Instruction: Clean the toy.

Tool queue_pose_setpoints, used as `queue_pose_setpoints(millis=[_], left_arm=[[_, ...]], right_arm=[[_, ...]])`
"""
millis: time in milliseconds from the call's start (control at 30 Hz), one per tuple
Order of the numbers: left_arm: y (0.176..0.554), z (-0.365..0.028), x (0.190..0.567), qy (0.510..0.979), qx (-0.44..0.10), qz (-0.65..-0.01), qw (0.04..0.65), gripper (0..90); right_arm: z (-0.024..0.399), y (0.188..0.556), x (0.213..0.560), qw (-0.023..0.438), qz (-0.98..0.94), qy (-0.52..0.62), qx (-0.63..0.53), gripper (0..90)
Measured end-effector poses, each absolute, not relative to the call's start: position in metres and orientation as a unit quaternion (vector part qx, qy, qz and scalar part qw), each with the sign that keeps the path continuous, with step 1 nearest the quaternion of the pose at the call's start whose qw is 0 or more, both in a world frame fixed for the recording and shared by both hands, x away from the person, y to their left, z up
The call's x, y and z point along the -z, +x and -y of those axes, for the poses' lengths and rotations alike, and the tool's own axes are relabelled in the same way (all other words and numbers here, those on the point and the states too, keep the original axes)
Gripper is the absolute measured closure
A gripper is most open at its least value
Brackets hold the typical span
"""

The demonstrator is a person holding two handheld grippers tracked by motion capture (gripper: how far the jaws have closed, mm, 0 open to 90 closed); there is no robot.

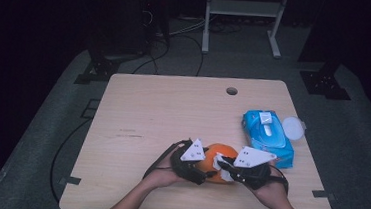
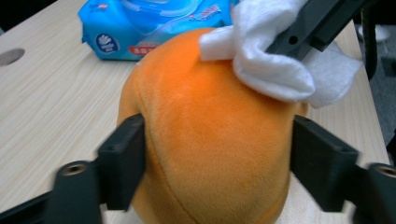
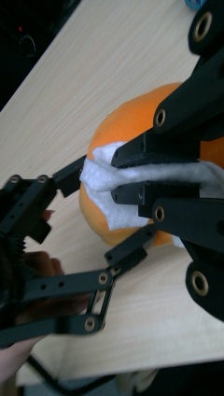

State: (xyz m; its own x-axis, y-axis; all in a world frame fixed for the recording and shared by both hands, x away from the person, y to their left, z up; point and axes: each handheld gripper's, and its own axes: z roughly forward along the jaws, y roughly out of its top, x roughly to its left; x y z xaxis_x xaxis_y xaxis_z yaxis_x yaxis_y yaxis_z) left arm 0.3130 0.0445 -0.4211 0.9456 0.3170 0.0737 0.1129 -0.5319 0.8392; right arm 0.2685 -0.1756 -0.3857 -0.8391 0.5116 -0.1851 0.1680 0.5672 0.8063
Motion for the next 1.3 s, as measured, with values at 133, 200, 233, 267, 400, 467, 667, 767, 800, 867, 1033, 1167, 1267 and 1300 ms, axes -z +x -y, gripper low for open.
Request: queue_pose_setpoints(millis=[133,200,233,267,400,467,667,767,800,867,1033,1167,1267,1300], left_arm=[[0.323,-0.051,0.423,0.854,-0.072,-0.169,0.487,10.3],[0.327,-0.052,0.427,0.851,-0.043,-0.193,0.486,9.5],[0.330,-0.052,0.431,0.852,-0.027,-0.204,0.482,9.5],[0.332,-0.052,0.432,0.855,-0.019,-0.211,0.473,9.5],[0.332,-0.052,0.433,0.853,-0.017,-0.216,0.475,24.6],[0.327,-0.050,0.430,0.851,-0.035,-0.210,0.480,29.7],[0.314,-0.039,0.423,0.867,-0.096,-0.162,0.462,30.9],[0.317,-0.042,0.424,0.867,-0.091,-0.163,0.462,30.5],[0.317,-0.042,0.424,0.867,-0.091,-0.163,0.462,30.2],[0.317,-0.042,0.425,0.865,-0.087,-0.165,0.466,30.0],[0.310,-0.034,0.422,0.870,-0.113,-0.142,0.459,30.4],[0.304,-0.029,0.422,0.874,-0.129,-0.123,0.453,30.1],[0.303,-0.028,0.423,0.876,-0.132,-0.119,0.448,29.7],[0.303,-0.029,0.423,0.876,-0.131,-0.119,0.449,29.7]], right_arm=[[0.184,0.274,0.388,0.197,-0.853,0.213,-0.434,81.0],[0.188,0.275,0.389,0.200,-0.850,0.220,-0.435,81.0],[0.190,0.276,0.389,0.207,-0.850,0.224,-0.430,80.9],[0.191,0.276,0.389,0.211,-0.850,0.225,-0.427,80.9],[0.191,0.275,0.390,0.220,-0.851,0.227,-0.420,81.0],[0.189,0.273,0.389,0.223,-0.850,0.227,-0.419,81.1],[0.162,0.258,0.385,0.247,-0.859,0.180,-0.410,81.2],[0.174,0.262,0.383,0.250,-0.854,0.198,-0.412,81.2],[0.182,0.265,0.382,0.259,-0.851,0.210,-0.407,81.2],[0.187,0.267,0.382,0.262,-0.849,0.216,-0.406,81.2],[0.188,0.266,0.384,0.253,-0.847,0.226,-0.410,81.4],[0.162,0.260,0.386,0.234,-0.852,0.198,-0.424,81.4],[0.155,0.260,0.387,0.237,-0.855,0.188,-0.421,81.4],[0.157,0.260,0.387,0.237,-0.855,0.190,-0.421,81.4]])
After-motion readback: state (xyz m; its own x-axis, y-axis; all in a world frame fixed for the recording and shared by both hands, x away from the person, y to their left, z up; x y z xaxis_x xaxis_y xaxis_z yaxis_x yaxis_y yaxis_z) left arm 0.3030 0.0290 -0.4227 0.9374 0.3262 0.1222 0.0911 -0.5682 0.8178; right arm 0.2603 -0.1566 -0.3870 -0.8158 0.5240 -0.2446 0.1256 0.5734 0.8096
